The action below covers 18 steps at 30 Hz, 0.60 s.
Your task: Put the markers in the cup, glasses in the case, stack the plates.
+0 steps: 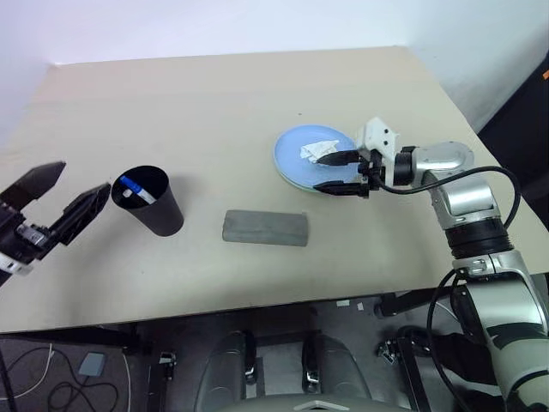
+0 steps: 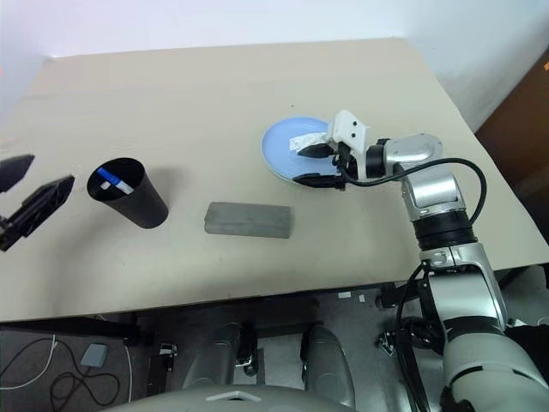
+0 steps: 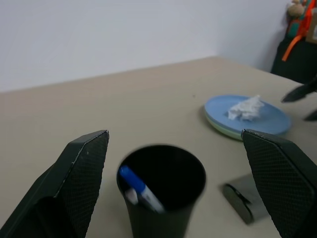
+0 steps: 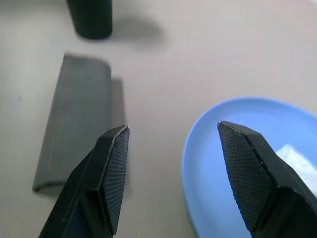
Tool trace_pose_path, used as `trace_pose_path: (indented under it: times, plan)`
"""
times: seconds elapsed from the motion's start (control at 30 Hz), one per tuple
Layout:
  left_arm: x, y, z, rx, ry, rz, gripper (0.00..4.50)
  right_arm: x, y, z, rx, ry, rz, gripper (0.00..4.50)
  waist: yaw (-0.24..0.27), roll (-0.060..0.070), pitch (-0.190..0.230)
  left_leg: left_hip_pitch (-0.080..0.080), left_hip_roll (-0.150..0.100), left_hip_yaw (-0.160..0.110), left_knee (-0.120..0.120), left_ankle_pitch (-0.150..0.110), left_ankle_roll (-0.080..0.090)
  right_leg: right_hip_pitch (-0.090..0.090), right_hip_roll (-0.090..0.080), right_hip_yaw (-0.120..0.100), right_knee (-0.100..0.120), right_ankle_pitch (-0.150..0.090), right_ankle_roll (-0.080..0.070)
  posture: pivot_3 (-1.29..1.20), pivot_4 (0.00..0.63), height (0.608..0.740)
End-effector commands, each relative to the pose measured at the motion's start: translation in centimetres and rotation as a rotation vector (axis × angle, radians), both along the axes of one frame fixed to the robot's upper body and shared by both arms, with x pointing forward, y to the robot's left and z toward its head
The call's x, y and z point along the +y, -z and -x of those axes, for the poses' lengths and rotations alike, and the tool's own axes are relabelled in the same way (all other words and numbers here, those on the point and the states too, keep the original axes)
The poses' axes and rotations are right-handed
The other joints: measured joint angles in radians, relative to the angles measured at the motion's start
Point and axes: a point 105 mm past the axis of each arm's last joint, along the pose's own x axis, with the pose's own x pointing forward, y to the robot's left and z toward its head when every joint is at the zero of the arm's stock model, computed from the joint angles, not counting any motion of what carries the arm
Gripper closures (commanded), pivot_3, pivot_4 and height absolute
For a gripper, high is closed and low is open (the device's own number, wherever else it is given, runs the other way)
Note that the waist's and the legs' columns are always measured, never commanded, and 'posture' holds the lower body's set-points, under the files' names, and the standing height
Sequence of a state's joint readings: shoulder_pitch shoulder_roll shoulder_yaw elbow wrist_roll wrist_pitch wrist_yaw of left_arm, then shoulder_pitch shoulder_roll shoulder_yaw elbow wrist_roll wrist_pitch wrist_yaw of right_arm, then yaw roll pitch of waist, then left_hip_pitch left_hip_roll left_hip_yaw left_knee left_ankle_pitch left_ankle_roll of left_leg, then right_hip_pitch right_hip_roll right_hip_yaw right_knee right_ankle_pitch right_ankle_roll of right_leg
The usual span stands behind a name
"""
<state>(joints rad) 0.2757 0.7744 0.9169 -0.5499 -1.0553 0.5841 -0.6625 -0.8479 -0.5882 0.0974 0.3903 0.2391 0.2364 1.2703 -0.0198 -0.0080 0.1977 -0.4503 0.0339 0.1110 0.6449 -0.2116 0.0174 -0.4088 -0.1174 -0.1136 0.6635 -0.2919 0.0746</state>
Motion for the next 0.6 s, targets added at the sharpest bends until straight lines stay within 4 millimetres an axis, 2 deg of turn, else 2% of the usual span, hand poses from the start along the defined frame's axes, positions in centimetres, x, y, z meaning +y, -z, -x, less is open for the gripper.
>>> trace_pose_path:
  times: [0.03, 0.17, 0.23, 0.27, 0.37, 0.6]
  plan:
    - [-1.1, -0.5, 1.2, -0.015, 0.047, -0.033, 0.03, -0.1, -1.2, 0.4, -0.016, -0.002, -0.083, 1.49, 0.004, 0.000, 0.000, 0.001, 0.000, 0.000, 0.000, 0.000, 0.000, 0.000, 0.000, 0.000, 0.000, 0.000, 0.000, 0.00, 0.150, 0.719]
    - [-2.6, 1.3, 0.4, 0.022, 0.076, -0.047, 0.03, -0.7, -1.0, 0.7, 0.027, 0.037, -0.166, 1.49, 0.007, 0.000, 0.000, 0.001, 0.000, -0.001, 0.000, -0.001, 0.002, 0.001, -0.001, 0.000, -0.003, -0.001, -0.004, 0.00, 0.150, 0.719]
    - [-4.3, 2.7, -0.6, 0.024, 0.133, -0.033, 0.03, -1.0, -0.3, 1.4, 0.057, 0.049, -0.181, 1.49, 0.004, 0.000, 0.000, 0.000, 0.000, 0.000, 0.000, -0.001, 0.002, 0.000, -0.001, 0.000, -0.004, -0.001, -0.005, 0.00, 0.150, 0.719]
    - [-5.2, 3.4, -1.1, 0.026, 0.160, -0.032, 0.03, -1.1, -0.1, 1.7, 0.067, 0.056, -0.183, 1.49, 0.009, 0.004, -0.002, -0.001, 0.000, 0.000, -0.001, -0.001, 0.002, 0.000, -0.001, 0.000, -0.005, 0.000, -0.006, 0.00, 0.150, 0.719]
    - [-7.1, 4.9, -2.0, 0.035, 0.237, -0.051, 0.03, -1.2, -0.1, 2.2, 0.084, 0.072, -0.196, 1.49, 0.008, 0.005, -0.002, -0.002, 0.000, 0.000, -0.003, -0.001, 0.002, 0.001, -0.001, 0.000, -0.007, 0.002, -0.003, 0.00, 0.150, 0.719]
    - [-8.9, 5.1, -3.7, -0.006, 0.327, -0.066, 0.03, -1.8, 0.0, 2.8, 0.080, 0.104, -0.181, 1.49, 0.006, 0.005, -0.002, -0.004, 0.000, 0.000, -0.003, -0.001, 0.003, 0.001, 0.002, -0.001, -0.007, 0.002, -0.002, 0.00, 0.150, 0.719]
